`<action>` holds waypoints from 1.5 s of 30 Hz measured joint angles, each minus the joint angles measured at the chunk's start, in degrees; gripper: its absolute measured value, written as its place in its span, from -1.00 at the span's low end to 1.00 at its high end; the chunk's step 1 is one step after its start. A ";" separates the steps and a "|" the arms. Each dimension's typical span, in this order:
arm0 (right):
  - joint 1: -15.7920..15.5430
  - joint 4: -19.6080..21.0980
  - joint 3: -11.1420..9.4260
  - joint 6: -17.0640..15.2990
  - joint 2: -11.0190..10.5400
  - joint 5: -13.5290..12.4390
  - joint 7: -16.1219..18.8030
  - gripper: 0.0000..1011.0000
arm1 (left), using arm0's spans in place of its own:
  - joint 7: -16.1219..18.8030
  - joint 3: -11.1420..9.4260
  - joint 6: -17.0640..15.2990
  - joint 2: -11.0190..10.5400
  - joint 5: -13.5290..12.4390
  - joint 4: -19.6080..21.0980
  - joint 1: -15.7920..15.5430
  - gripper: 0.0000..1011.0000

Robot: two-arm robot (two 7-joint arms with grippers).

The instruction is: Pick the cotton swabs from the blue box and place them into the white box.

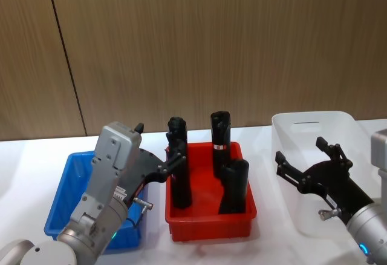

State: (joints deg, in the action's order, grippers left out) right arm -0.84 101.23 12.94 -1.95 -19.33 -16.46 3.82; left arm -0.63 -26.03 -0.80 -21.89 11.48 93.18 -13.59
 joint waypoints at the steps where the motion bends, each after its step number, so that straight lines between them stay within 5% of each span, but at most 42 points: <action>1: 0.00 0.00 0.00 0.00 0.00 0.00 0.00 0.98 | 0.00 0.00 0.00 0.00 0.00 0.00 0.00 0.98; 31: 0.00 0.00 0.00 0.00 0.00 0.00 0.00 0.98 | -0.11 0.09 0.00 -0.02 0.03 -0.06 0.00 0.98; 45: 0.00 0.00 0.00 0.00 0.00 0.00 0.00 0.98 | -1.30 1.50 -0.50 -1.23 3.56 -0.88 0.65 0.98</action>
State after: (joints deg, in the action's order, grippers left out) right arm -0.84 101.23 12.94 -1.95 -19.33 -16.46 3.83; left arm -1.93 -24.53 -1.30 -23.12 15.04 92.30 -12.93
